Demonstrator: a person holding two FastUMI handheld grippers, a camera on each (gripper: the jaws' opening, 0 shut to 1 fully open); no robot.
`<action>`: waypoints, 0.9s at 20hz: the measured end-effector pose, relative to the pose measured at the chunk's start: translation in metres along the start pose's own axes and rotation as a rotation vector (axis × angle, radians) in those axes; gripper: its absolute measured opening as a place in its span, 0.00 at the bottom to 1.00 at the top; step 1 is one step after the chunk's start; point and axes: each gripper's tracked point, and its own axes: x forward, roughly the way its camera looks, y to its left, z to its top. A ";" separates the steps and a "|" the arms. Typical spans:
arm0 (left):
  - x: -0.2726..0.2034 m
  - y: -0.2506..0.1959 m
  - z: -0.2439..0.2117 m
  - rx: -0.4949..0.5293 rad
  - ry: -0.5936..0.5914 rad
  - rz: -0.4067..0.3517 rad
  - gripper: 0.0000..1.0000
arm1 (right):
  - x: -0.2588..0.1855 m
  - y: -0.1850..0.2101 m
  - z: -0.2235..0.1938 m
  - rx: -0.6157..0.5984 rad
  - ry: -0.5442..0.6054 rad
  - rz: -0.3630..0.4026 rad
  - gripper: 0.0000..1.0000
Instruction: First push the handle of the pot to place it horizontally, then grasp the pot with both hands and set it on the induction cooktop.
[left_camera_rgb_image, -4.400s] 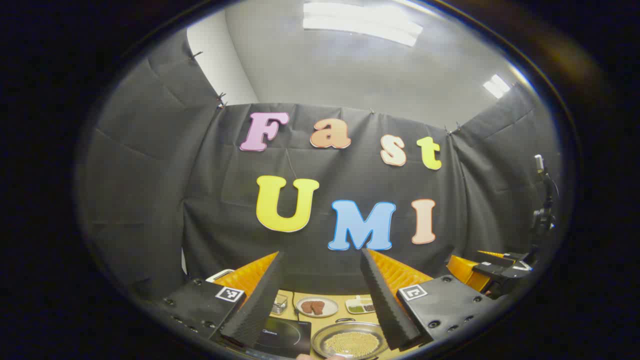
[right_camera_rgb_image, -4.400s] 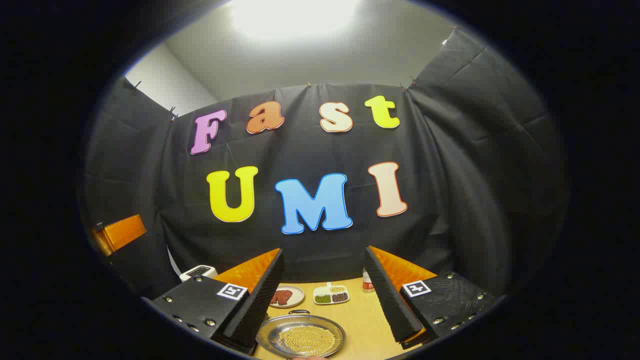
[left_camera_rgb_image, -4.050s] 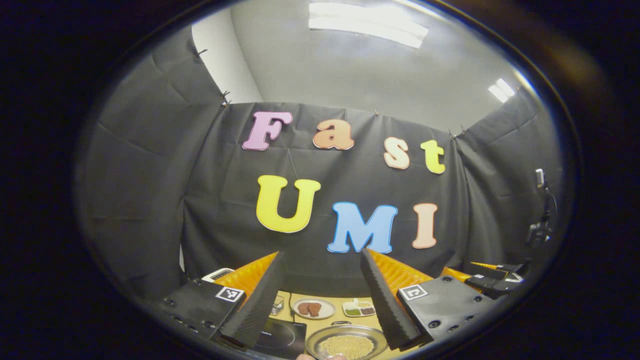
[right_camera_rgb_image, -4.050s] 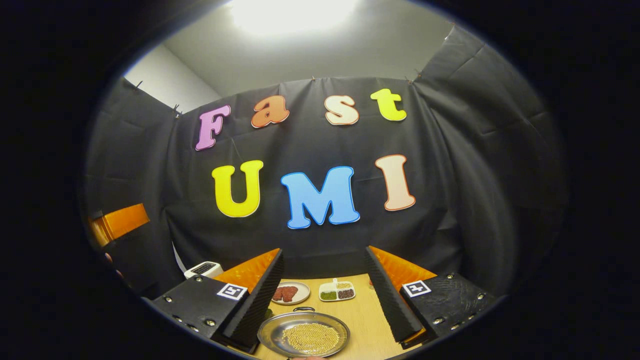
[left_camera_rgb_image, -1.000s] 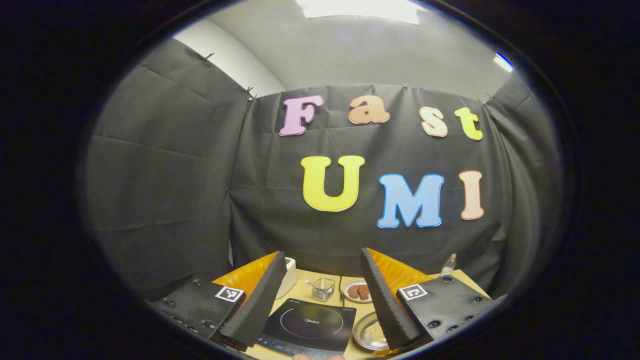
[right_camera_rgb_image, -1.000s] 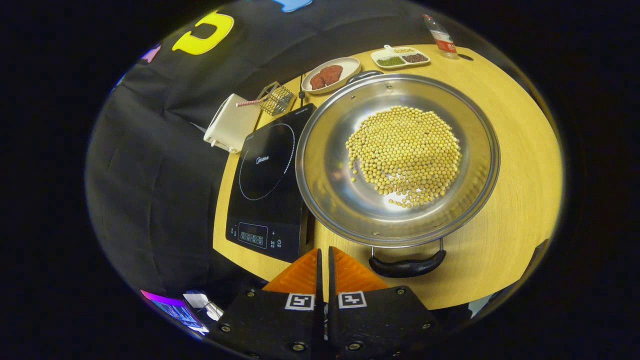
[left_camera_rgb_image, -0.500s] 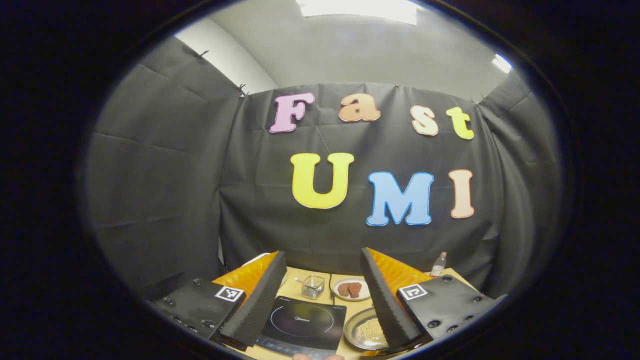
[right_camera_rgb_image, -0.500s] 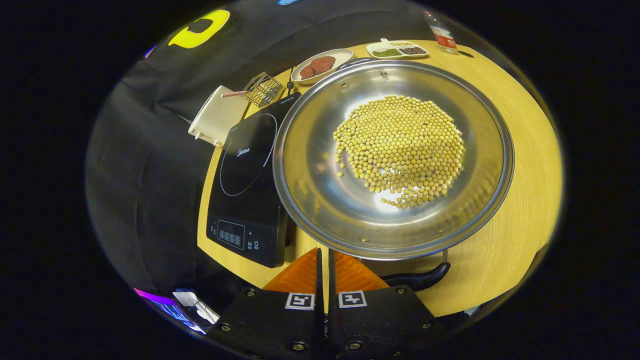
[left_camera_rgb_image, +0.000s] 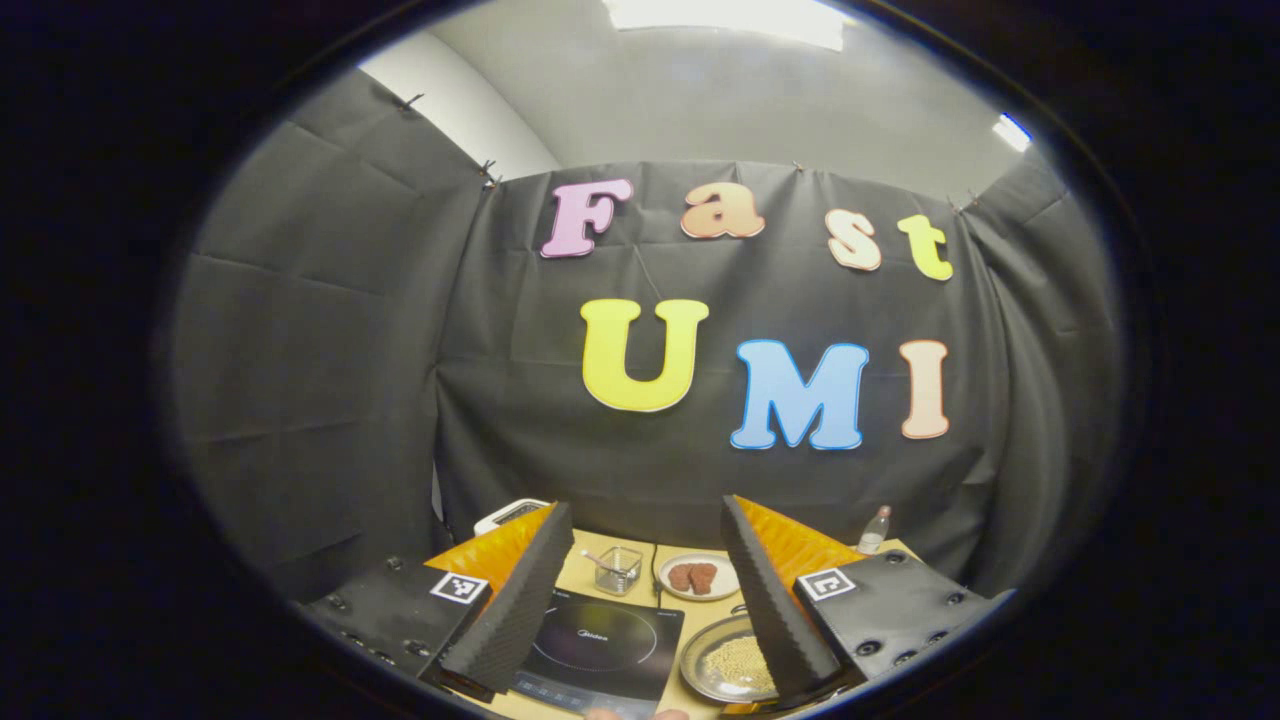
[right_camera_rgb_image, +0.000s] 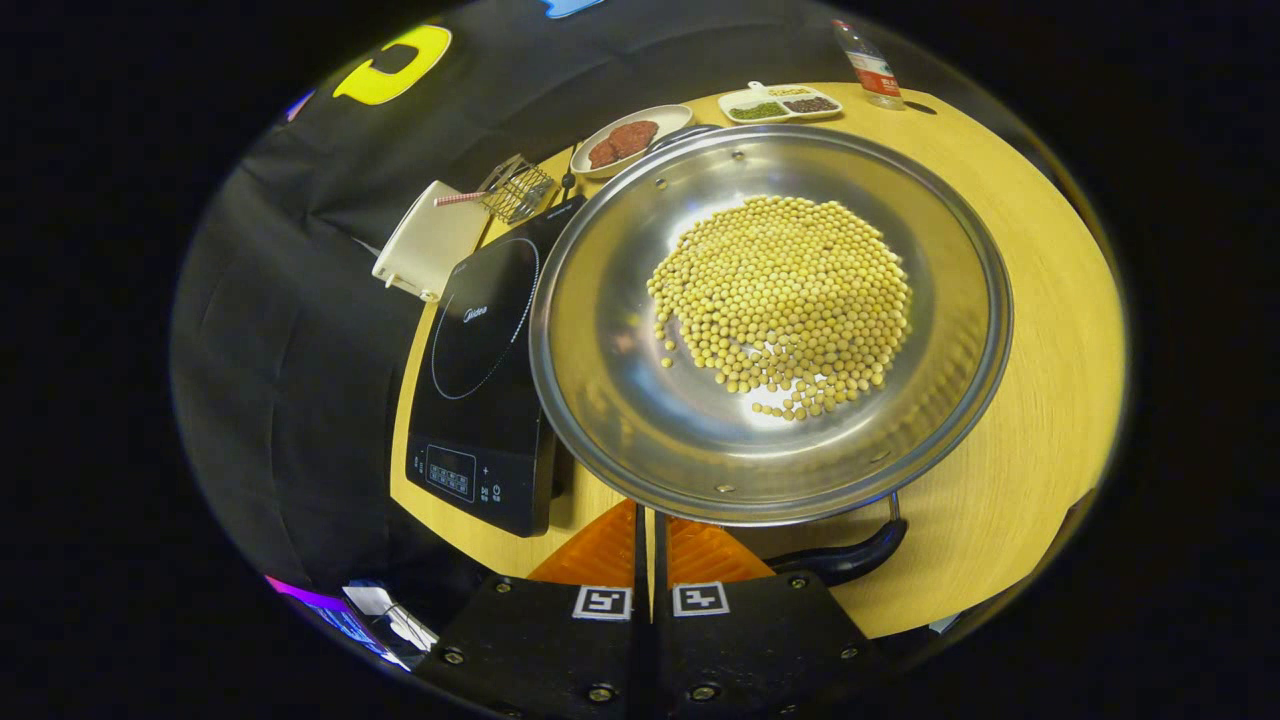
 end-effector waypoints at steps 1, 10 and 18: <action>-0.002 -0.001 0.002 0.000 -0.007 0.000 0.95 | -0.001 -0.004 0.000 -0.002 -0.001 -0.006 0.01; -0.007 -0.021 0.002 -0.026 -0.036 -0.028 0.99 | -0.018 -0.045 0.006 0.006 -0.028 -0.067 0.02; -0.005 -0.051 -0.009 0.012 -0.015 -0.087 0.99 | -0.038 -0.078 0.012 0.059 -0.055 -0.093 0.02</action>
